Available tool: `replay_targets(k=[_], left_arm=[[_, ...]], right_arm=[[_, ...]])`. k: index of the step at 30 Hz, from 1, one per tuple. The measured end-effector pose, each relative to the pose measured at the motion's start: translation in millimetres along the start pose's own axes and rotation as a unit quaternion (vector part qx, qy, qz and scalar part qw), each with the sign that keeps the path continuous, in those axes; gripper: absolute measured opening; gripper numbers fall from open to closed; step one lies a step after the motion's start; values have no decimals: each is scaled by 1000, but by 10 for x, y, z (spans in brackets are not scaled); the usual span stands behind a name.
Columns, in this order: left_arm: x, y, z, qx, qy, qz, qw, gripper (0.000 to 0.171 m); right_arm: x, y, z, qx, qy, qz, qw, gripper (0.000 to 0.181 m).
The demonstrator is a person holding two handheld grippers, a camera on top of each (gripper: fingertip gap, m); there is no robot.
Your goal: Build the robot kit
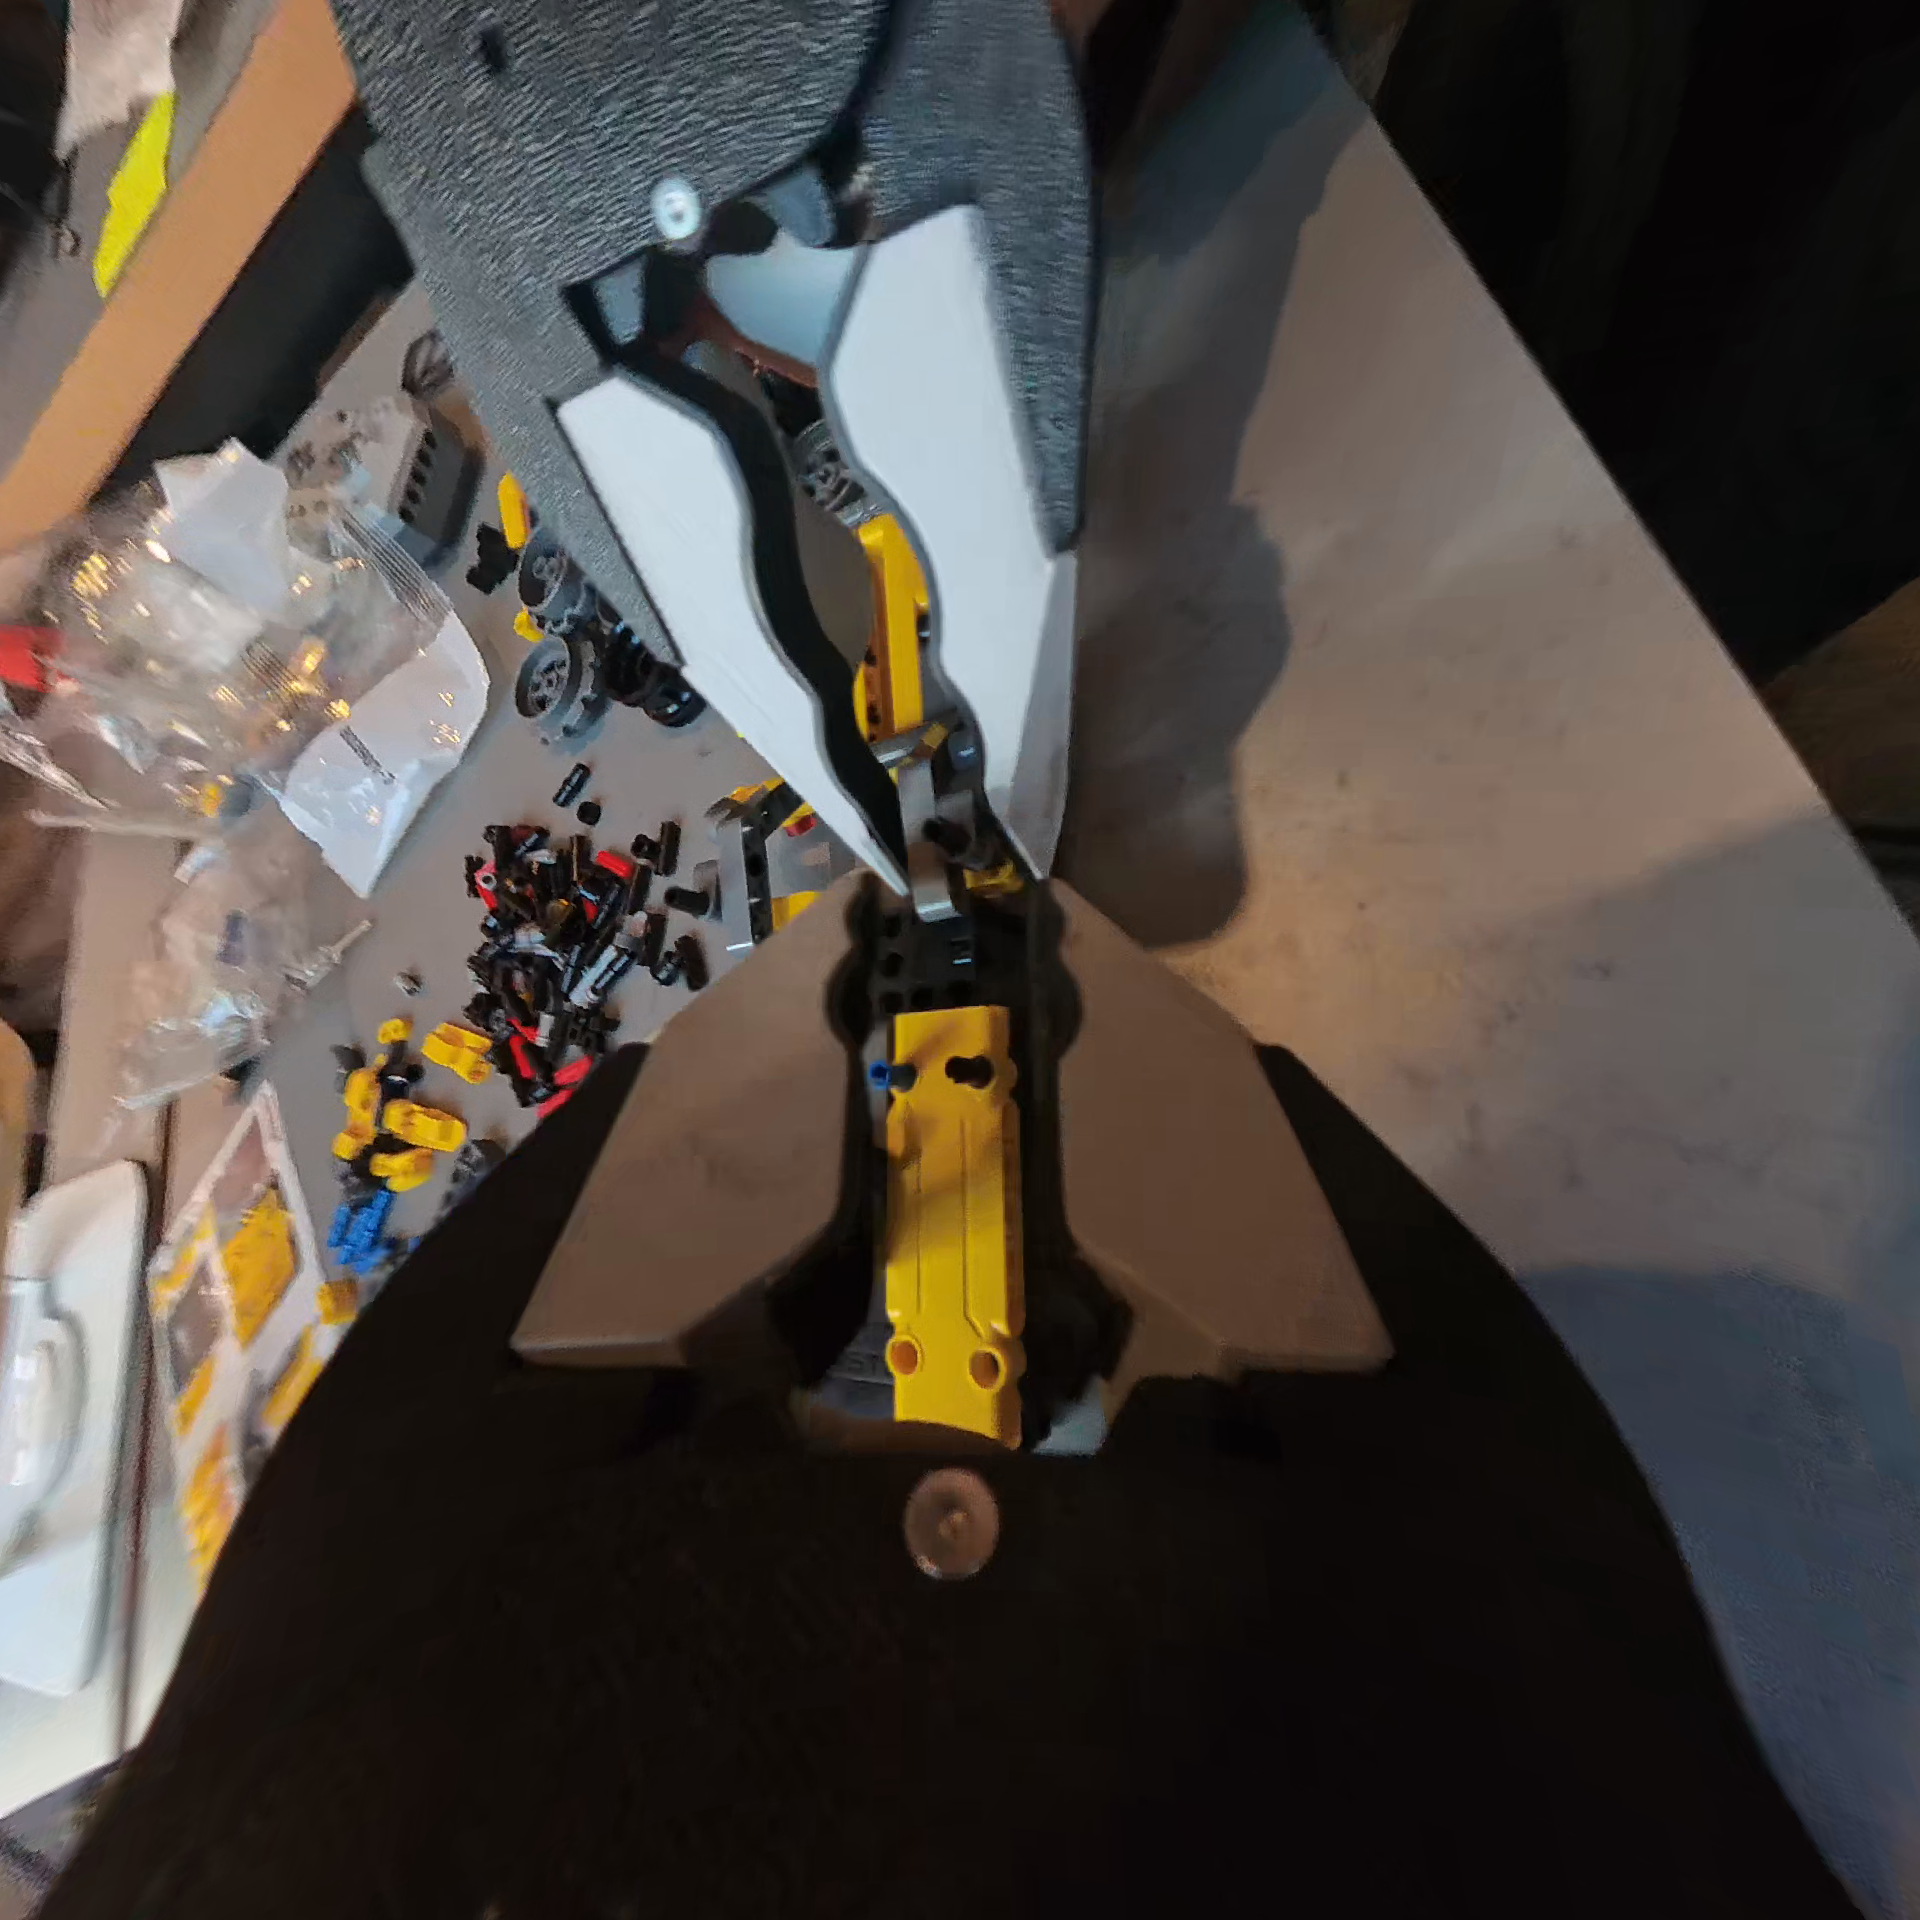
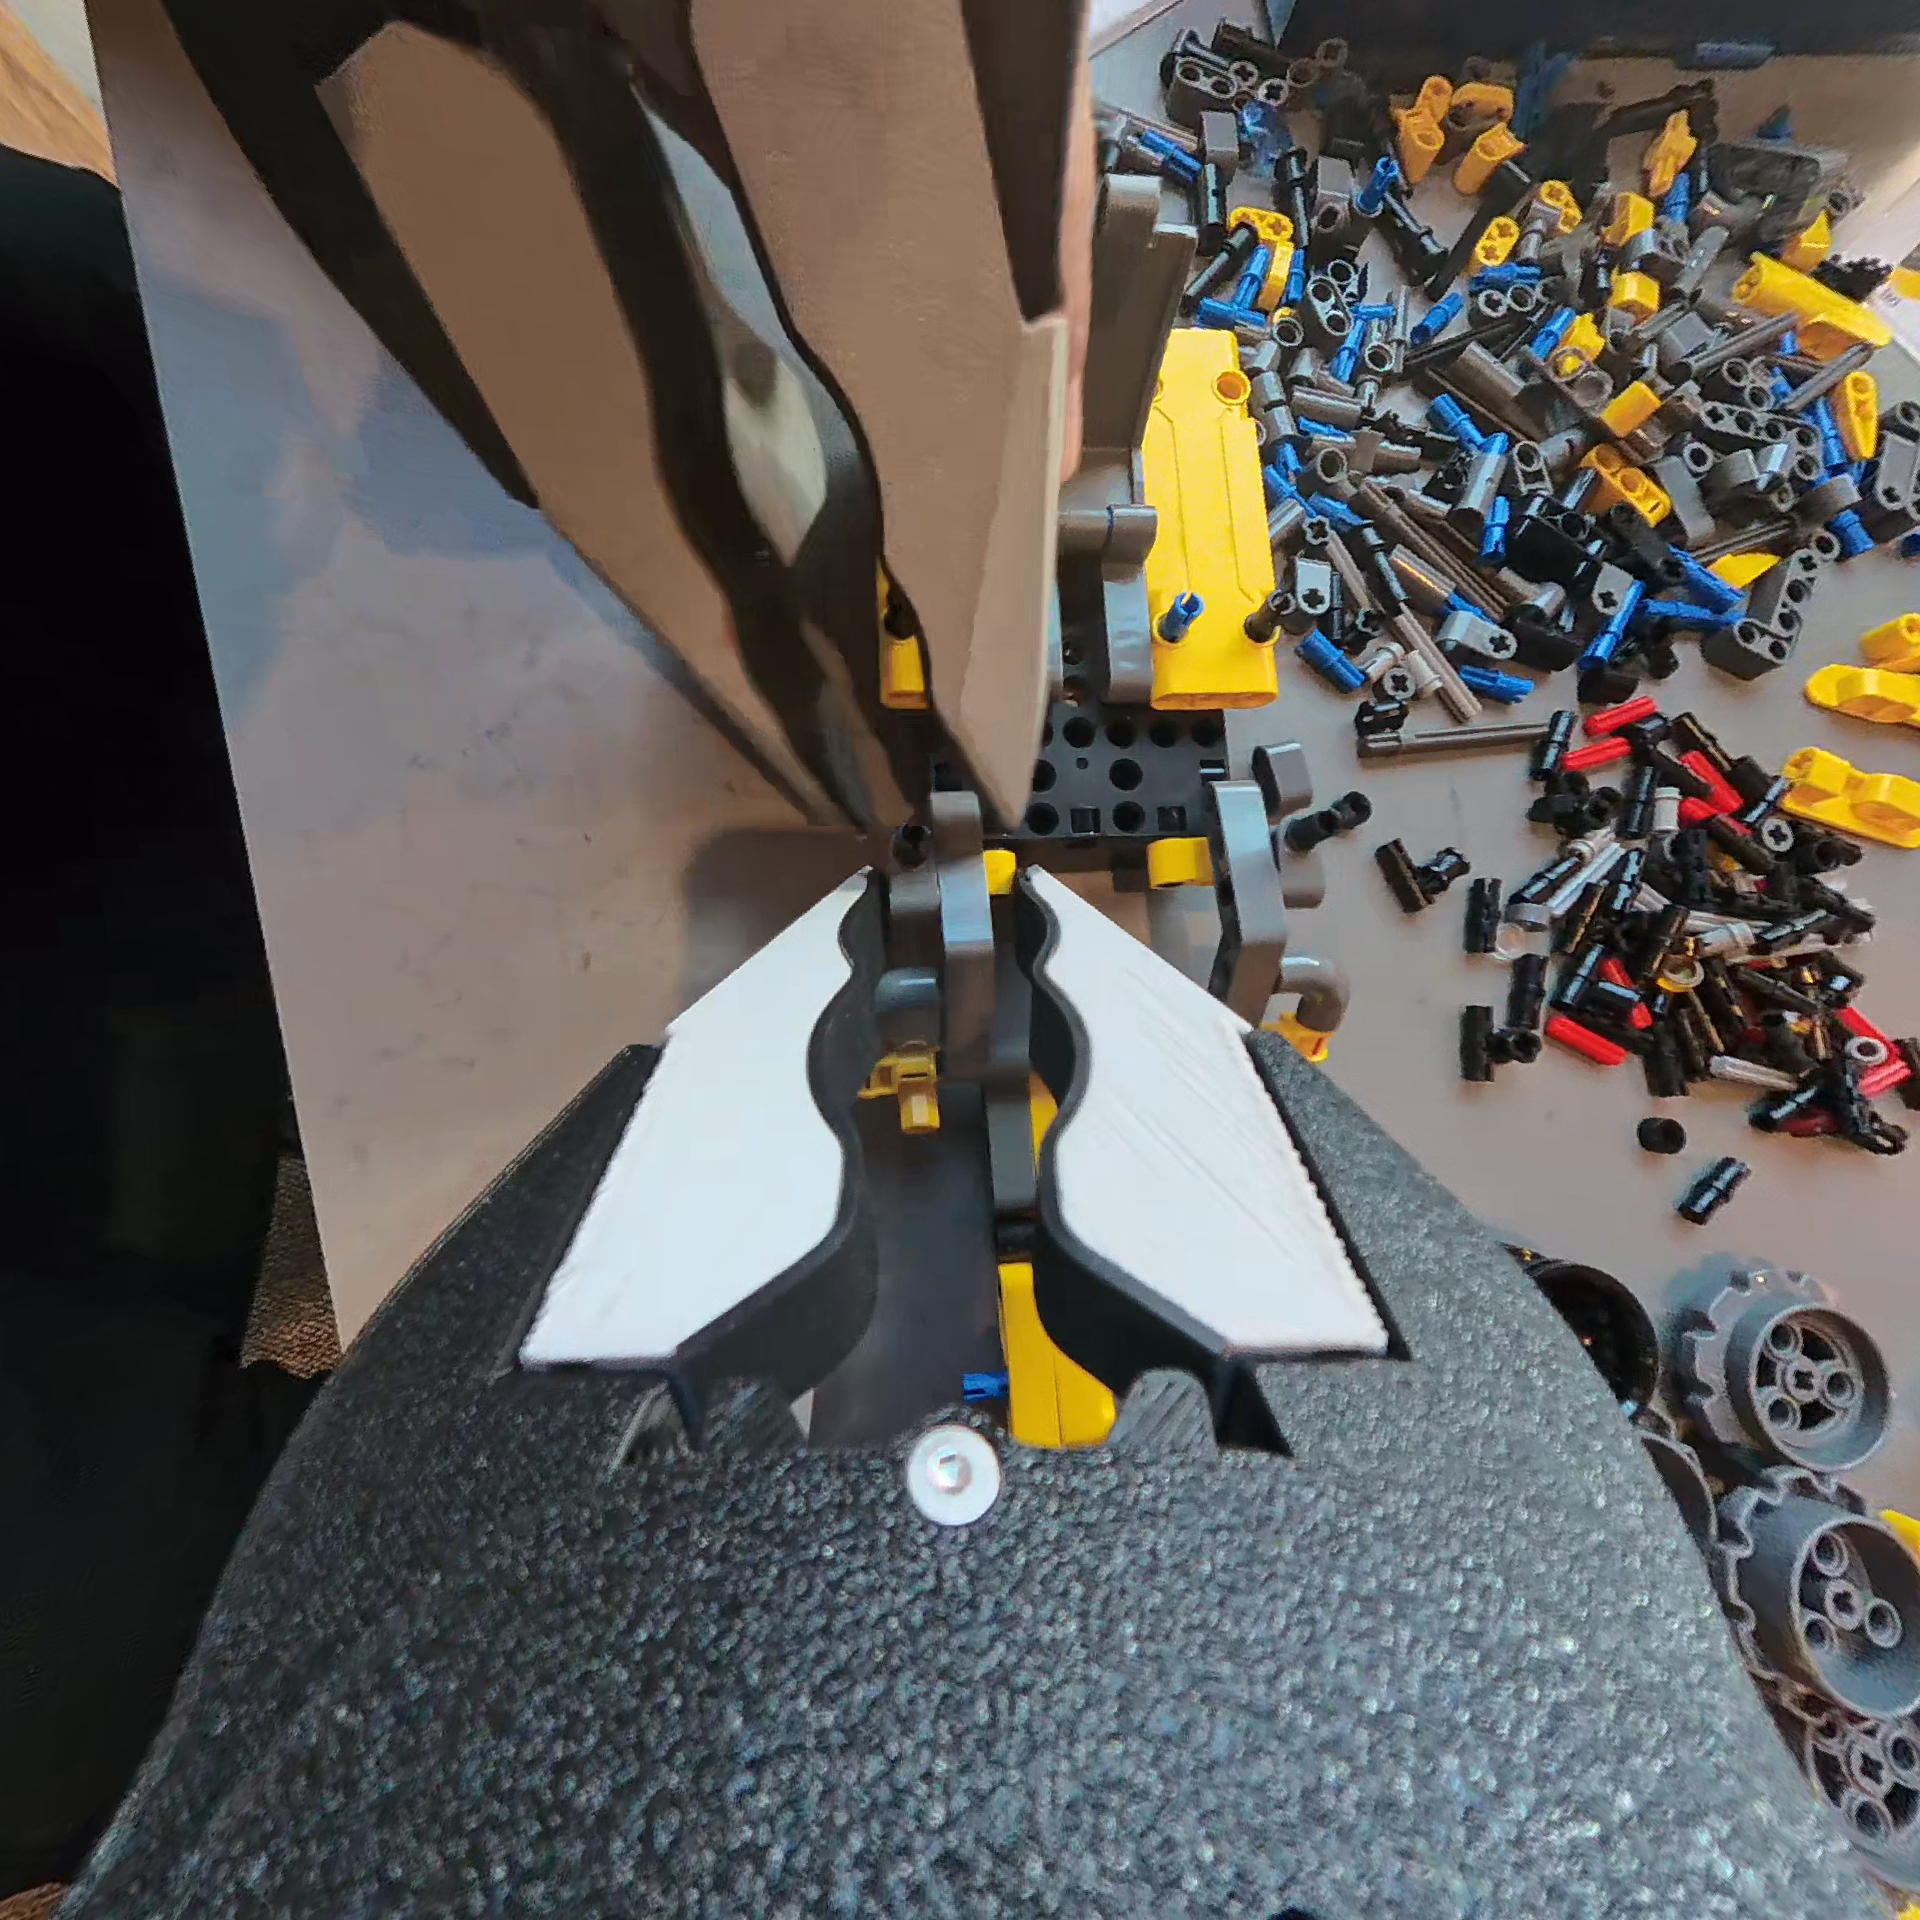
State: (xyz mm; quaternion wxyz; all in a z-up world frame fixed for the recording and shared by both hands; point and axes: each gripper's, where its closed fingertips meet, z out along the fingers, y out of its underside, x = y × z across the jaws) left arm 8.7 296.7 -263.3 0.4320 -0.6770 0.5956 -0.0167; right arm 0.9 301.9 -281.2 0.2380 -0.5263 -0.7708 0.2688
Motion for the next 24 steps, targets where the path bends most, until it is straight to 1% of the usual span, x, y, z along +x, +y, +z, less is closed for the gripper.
replay_targets(k=[1,3,4,6,8,10,11,14,17,20,24], left_arm=[[34,-11,-6,0,-6,29,1000,35],[52,-68,-15,10,-29,72,997,38],[77,-93,-15,14,-31,91,995,37],[89,-114,-17,20,-51,140,989,28],[66,-57,-5,3,-73,182,981,27],[40,-48,5,0,-89,200,976,31],[20,-51,11,-3,-101,215,971,36],[30,-65,40,-7,-120,252,960,39],[17,-62,67,-12,-136,271,953,45],[42,-60,108,-16,-147,302,942,37],[-1,-60,143,-26,-175,326,929,36]], right_arm=[[0,0,-1,-1,-1,0,1000,20],[-3,3,-3,-5,-4,0,1000,20],[-7,4,-5,-6,-6,0,1000,20],[-19,6,-10,-8,-12,2,1000,20],[-34,9,-18,-7,-23,9,1000,20],[-41,11,-22,-3,-33,19,999,20],[-41,11,-25,-1,-38,24,999,20],[-37,21,-36,-3,-43,29,999,20],[-40,23,-36,-4,-42,28,999,20],[-50,19,-39,-4,-44,29,999,20],[-41,24,-39,-5,-43,28,999,20]])
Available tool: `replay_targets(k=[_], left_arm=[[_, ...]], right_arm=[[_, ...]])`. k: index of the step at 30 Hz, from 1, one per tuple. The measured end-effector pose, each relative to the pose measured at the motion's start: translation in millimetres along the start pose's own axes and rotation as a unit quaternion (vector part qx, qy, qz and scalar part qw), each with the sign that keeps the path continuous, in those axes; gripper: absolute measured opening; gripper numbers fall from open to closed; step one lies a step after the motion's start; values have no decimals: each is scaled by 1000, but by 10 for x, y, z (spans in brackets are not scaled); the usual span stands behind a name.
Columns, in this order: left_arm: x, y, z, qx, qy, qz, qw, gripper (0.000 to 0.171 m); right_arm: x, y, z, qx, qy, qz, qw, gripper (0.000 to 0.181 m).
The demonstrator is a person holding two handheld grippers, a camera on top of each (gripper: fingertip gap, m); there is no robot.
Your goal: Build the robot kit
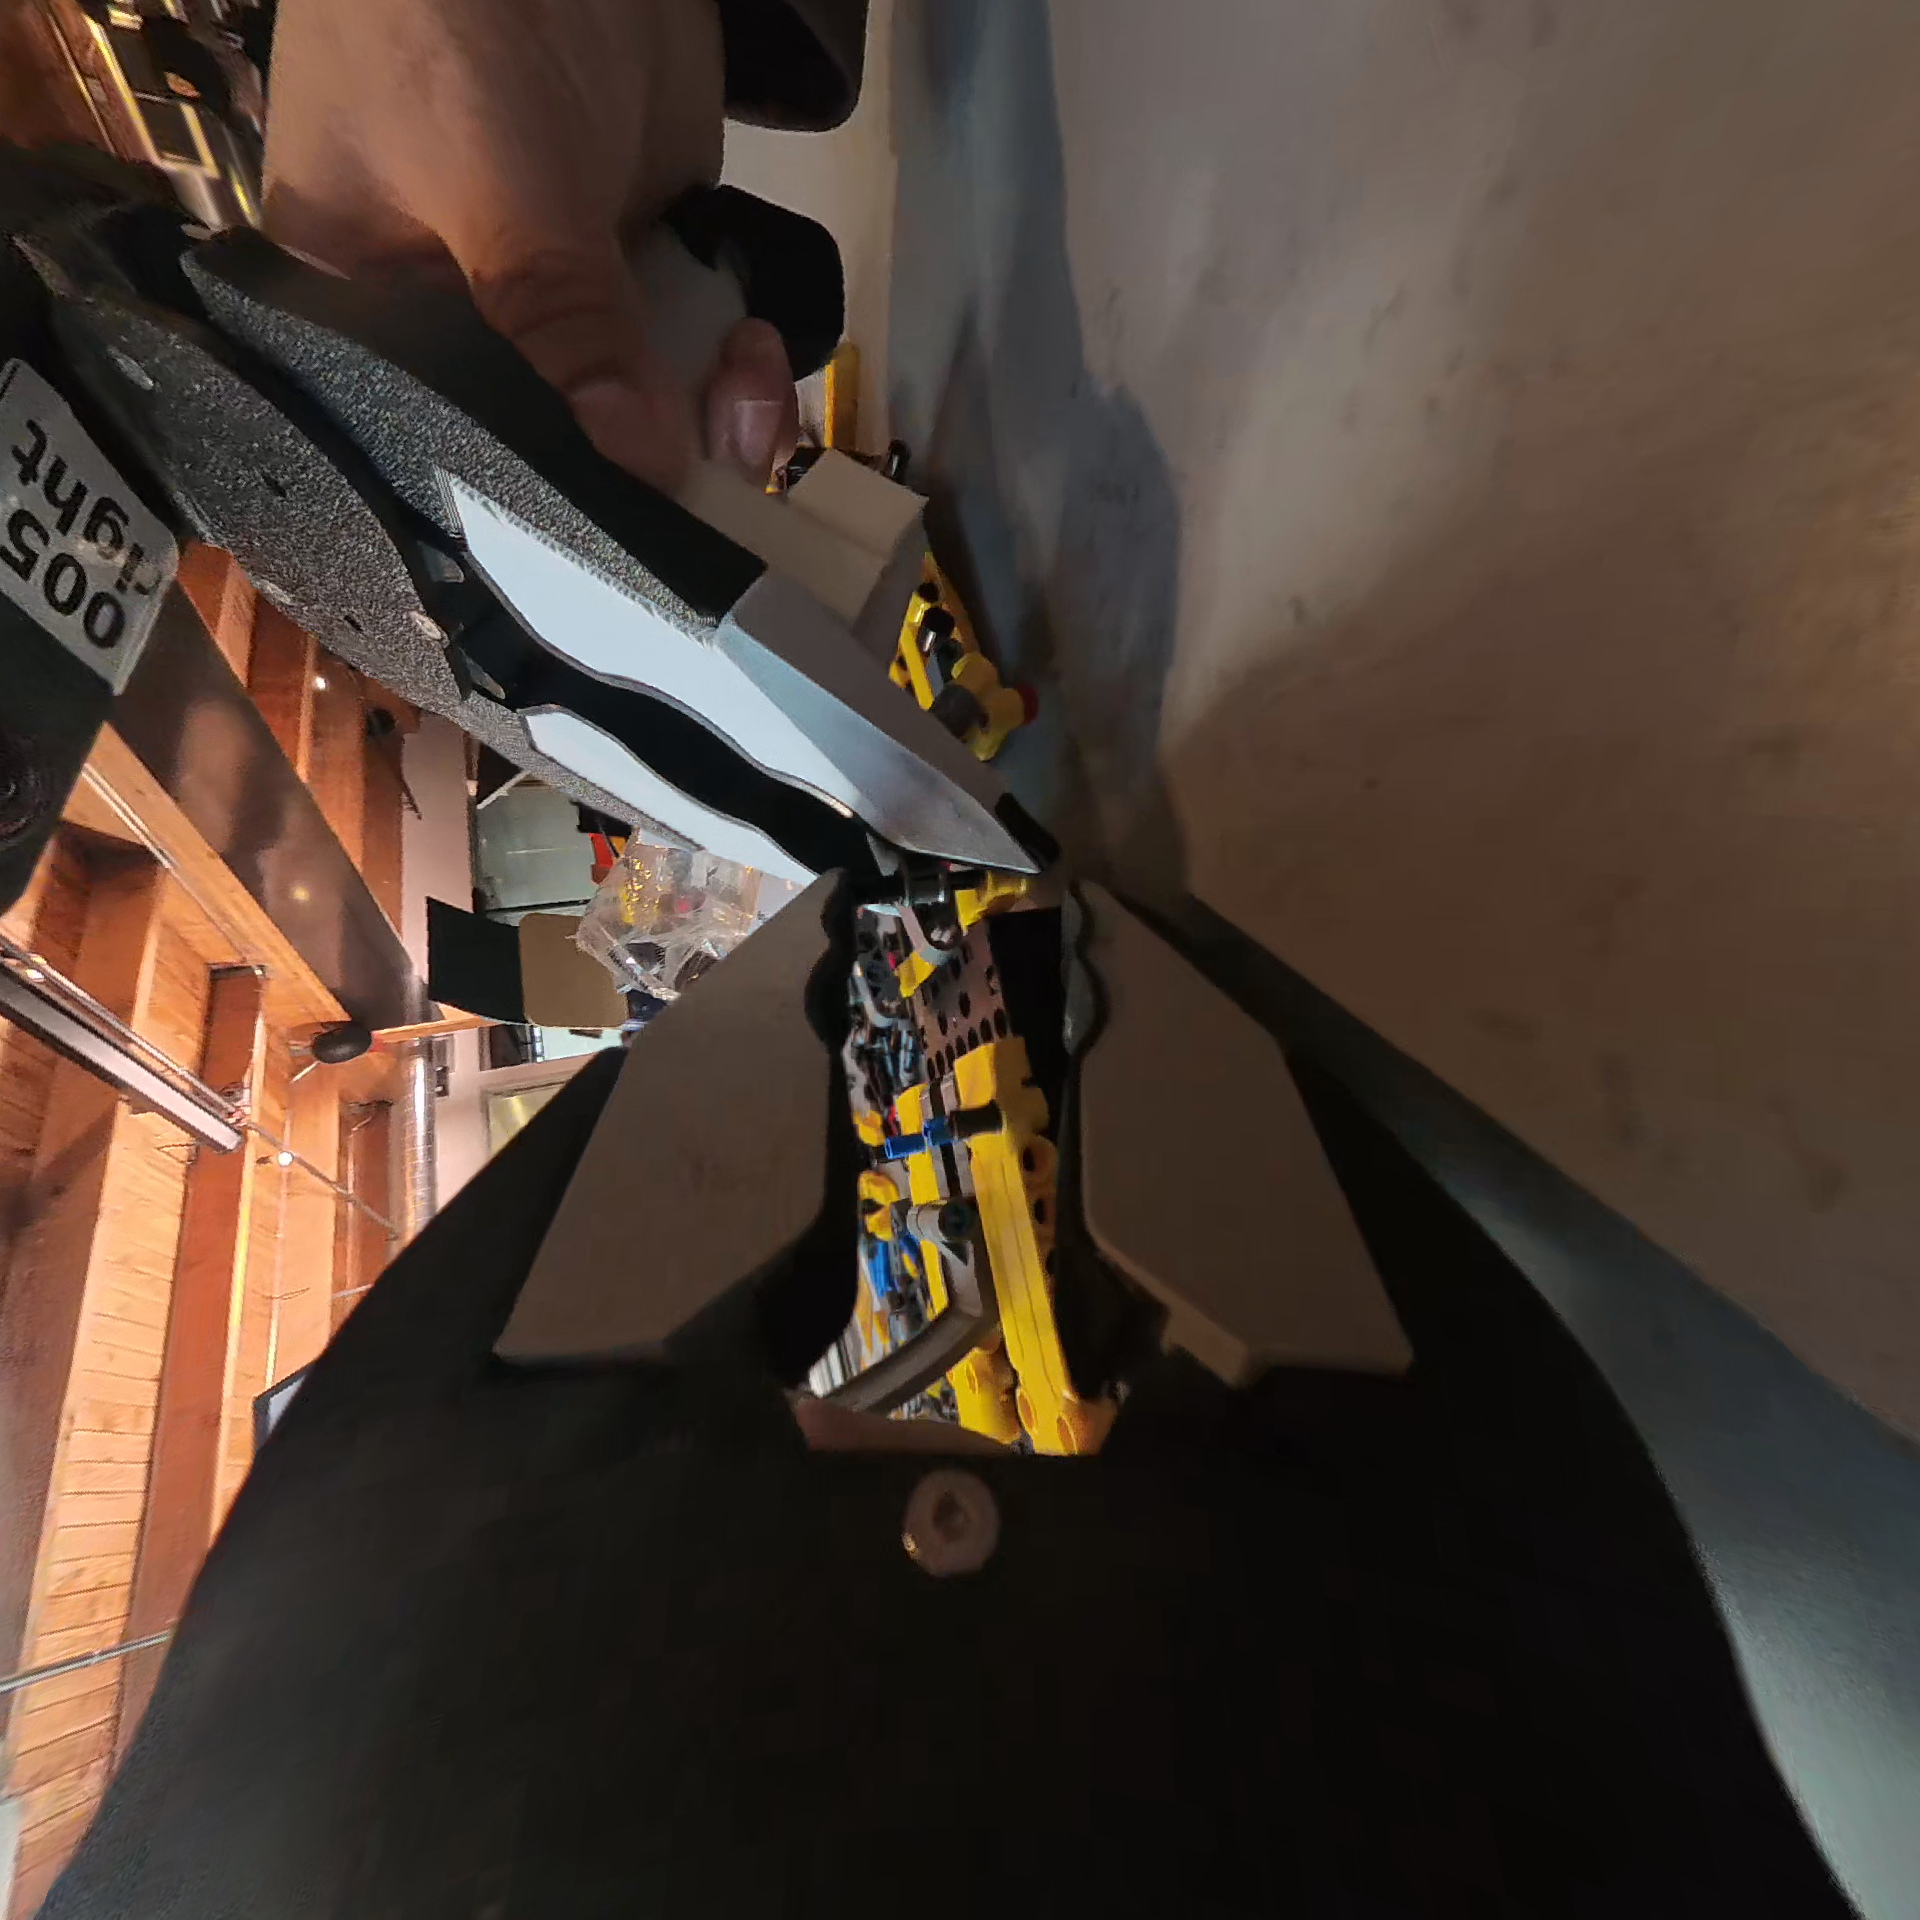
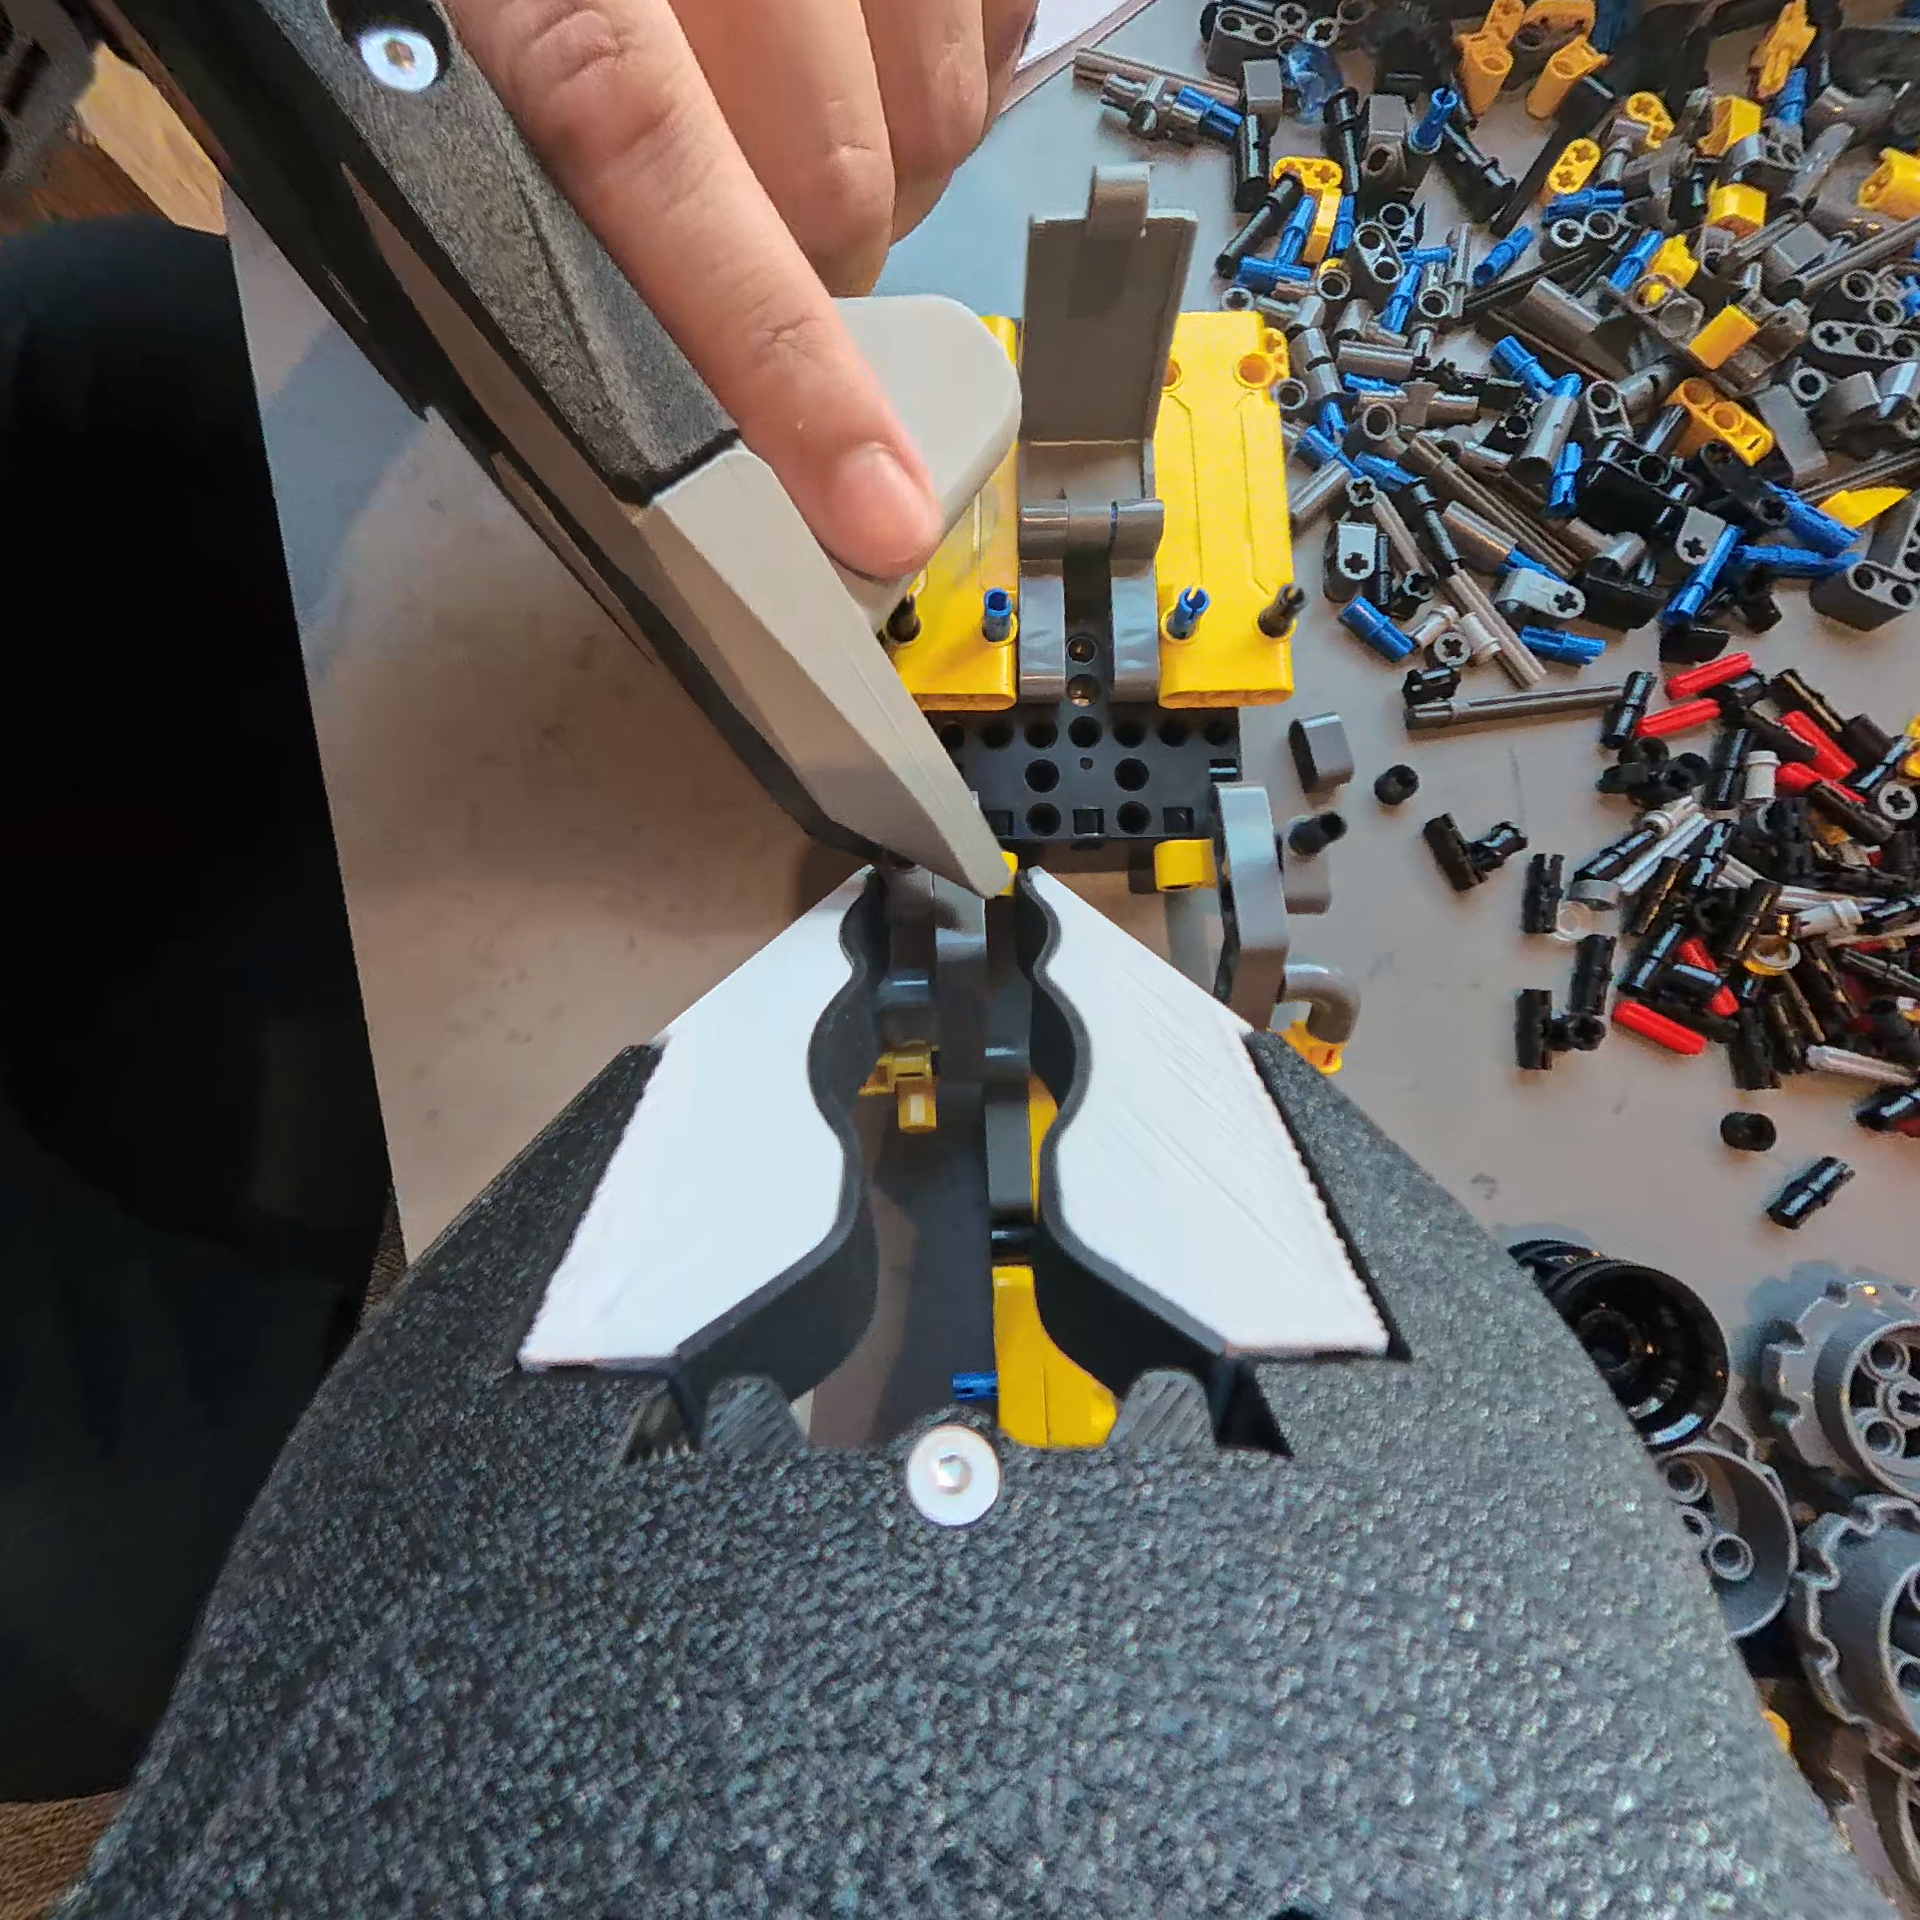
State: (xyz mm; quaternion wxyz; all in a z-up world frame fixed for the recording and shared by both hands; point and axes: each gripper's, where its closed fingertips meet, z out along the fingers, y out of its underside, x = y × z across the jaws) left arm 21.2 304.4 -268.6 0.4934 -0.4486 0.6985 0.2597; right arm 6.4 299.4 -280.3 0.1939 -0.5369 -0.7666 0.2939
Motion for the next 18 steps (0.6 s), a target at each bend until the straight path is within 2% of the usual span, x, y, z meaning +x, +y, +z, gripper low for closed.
replay_targets(k=[3,18], left_arm=[[-27,-7,12,-2,-21,10,1000,31],[-38,-33,-13,13,-61,36,997,30]], right_arm=[[-4,4,-1,-1,-2,1,1000,20],[-33,-8,3,0,-11,-3,1000,21]])
